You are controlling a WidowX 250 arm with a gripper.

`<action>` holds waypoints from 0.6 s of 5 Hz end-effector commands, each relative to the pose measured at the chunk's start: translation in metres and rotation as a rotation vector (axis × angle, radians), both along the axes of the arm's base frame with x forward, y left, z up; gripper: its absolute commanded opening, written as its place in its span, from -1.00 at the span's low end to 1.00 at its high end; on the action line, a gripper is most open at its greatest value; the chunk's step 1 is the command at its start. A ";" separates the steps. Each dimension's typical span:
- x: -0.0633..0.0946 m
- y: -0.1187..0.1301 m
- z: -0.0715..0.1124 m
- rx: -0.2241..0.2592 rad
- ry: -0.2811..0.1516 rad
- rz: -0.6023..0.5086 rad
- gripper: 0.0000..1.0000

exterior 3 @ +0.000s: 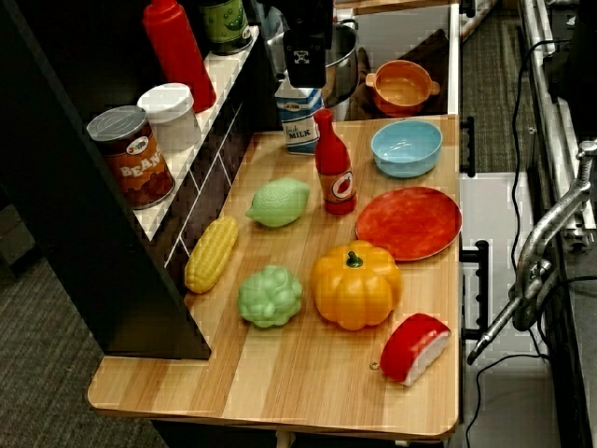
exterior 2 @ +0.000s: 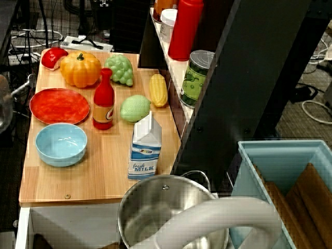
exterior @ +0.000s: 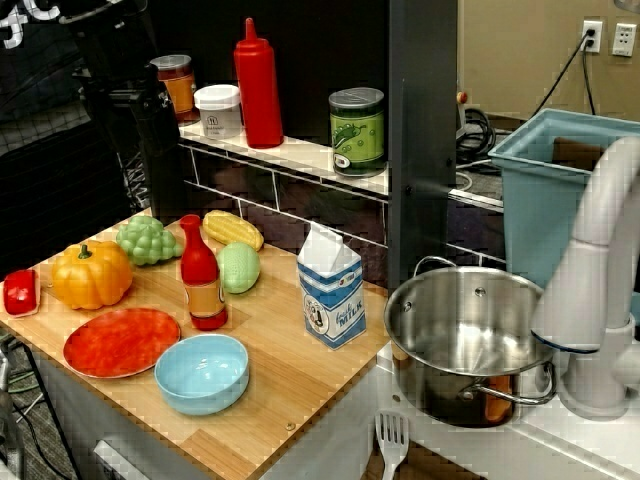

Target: Lift bowl

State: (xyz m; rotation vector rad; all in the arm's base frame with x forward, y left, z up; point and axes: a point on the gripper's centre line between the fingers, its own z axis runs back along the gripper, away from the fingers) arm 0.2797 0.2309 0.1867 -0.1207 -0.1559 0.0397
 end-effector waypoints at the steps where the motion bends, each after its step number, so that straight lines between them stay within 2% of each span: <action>1: 0.000 0.000 0.000 0.000 0.000 0.000 1.00; 3: -0.023 -0.026 -0.002 0.018 0.009 -0.118 1.00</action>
